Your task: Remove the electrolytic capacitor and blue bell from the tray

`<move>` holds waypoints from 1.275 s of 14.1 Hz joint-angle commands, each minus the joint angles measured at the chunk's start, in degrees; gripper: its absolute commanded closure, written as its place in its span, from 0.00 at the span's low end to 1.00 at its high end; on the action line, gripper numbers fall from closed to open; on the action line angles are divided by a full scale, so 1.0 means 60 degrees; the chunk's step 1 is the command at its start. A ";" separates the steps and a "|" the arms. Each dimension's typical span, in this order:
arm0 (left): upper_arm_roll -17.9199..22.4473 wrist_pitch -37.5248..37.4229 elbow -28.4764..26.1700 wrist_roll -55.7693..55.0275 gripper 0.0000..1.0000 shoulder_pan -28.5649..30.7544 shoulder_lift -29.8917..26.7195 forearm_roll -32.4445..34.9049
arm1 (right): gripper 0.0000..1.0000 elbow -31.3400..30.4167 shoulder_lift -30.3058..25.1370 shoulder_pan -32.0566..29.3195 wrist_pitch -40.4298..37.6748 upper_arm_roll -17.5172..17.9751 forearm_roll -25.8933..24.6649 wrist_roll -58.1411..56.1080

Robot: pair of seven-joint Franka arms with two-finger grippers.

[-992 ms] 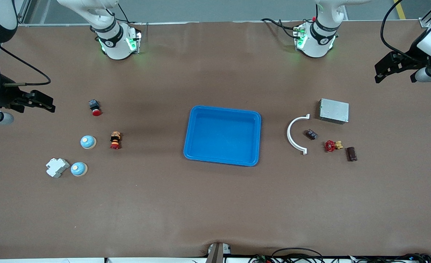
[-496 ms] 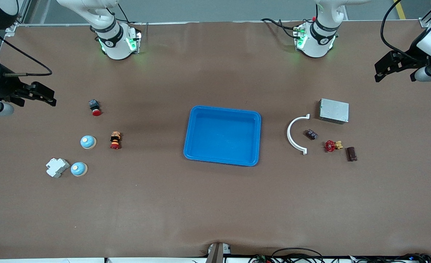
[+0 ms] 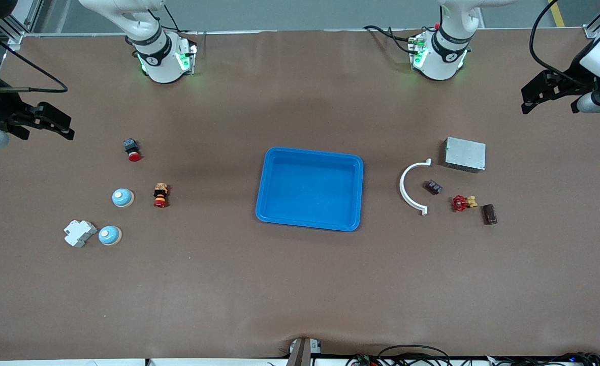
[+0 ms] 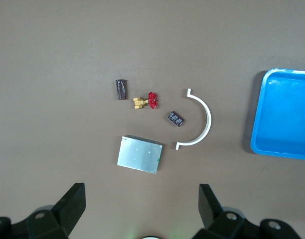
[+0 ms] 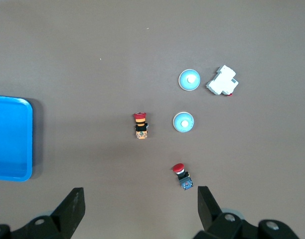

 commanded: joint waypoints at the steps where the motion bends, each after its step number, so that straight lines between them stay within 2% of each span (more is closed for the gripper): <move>1: -0.0028 -0.0211 0.0261 -0.0001 0.00 -0.0018 0.0026 -0.0024 | 0.00 -0.0137 -0.0215 -0.0033 -0.0059 -0.0078 0.0141 0.0038; 7: -0.0013 -0.0211 0.0290 -0.0001 0.00 -0.0033 0.0055 0.0035 | 0.00 -0.0122 -0.0259 -0.0398 -0.0278 -0.0167 0.0156 -0.0504; 16: -0.0028 -0.0211 0.0408 -0.0001 0.00 -0.0048 0.0129 -0.0009 | 0.00 -0.0137 -0.0405 -0.0414 -0.0323 -0.0167 0.0170 -0.0475; 18: -0.0028 -0.0211 0.0408 -0.0001 0.00 -0.0048 0.0143 -0.0009 | 0.00 -0.0137 -0.0420 -0.0428 -0.0337 -0.0181 0.0389 -0.0460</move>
